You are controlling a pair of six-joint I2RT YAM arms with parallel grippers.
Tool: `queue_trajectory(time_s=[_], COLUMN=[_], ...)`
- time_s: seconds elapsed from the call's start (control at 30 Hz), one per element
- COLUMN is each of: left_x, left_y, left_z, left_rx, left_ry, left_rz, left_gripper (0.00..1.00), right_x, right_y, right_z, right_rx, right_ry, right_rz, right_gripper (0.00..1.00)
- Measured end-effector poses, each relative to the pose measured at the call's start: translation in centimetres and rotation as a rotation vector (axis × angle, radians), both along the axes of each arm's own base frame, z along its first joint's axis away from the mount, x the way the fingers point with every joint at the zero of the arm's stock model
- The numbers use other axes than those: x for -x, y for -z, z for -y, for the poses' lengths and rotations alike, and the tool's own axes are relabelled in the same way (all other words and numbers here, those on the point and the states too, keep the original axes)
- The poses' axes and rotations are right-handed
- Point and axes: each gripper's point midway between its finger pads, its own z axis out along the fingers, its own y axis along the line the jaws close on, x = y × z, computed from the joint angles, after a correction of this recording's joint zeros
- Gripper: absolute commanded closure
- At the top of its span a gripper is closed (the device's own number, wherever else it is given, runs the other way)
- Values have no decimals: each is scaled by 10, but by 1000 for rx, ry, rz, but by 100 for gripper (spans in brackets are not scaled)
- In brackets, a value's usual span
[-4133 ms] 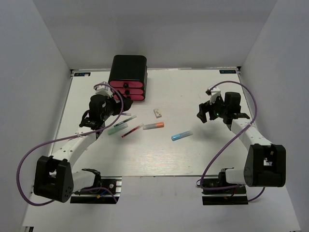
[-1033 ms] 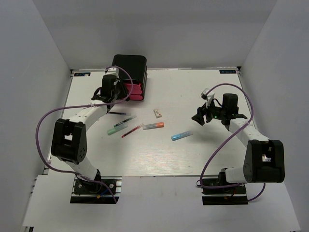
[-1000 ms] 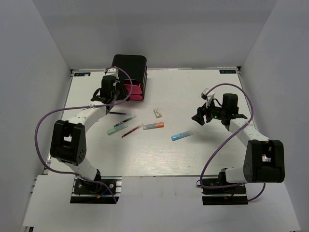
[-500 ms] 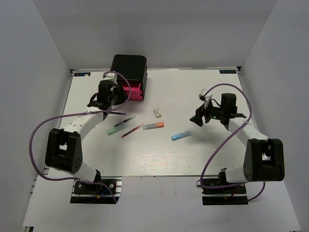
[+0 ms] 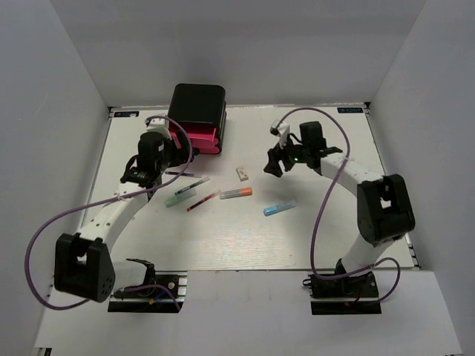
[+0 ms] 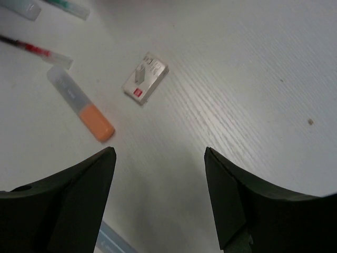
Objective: Sort the stationery into containers
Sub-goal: Open the drawer in the storage box, then pick up the stationery from the center of the board.
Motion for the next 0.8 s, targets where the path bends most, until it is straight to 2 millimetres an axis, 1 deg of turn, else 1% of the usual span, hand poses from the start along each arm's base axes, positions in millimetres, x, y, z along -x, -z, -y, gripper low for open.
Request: queue_trajectory(time_s=[0.07,0.13,0.17,0.27,0.4,0.47,0.67,0.77,0.8], left_x=[11,26,33,53,68,73,83,85,85], left_y=[-3,0,2,14,26,33,47,50,51], left_z=[-4,-9,-11,-17,-23,-25,-29,-31,-32], left_rx=[12,25,30,52,73,83,106,108,109], left_ry=[-11,-29,-37,-64,-99,-114,-150,-165,-169], left_rz=[13,12,8,-12,-36,-52,-85,-93,-95], left_gripper=[11,11,11,11,11,11,11,11,11], right_x=[-15,-24,-26,-24,-30,-35,-42,-40,-38], right_y=[4,10,15,26,37,44,73,81,82], right_z=[-17,-36,-45,-68,-93,-99,-95,-94,-95], right_rx=[13,26,40,78,128,151,248,279,283], right_ry=[41,71,90,127,188,219,319,342,343], right_rz=[-30,-52,-59,-72,-59,-50,-45,-47,-46], right_gripper=[26,26,26,26,25,25,25,32,38])
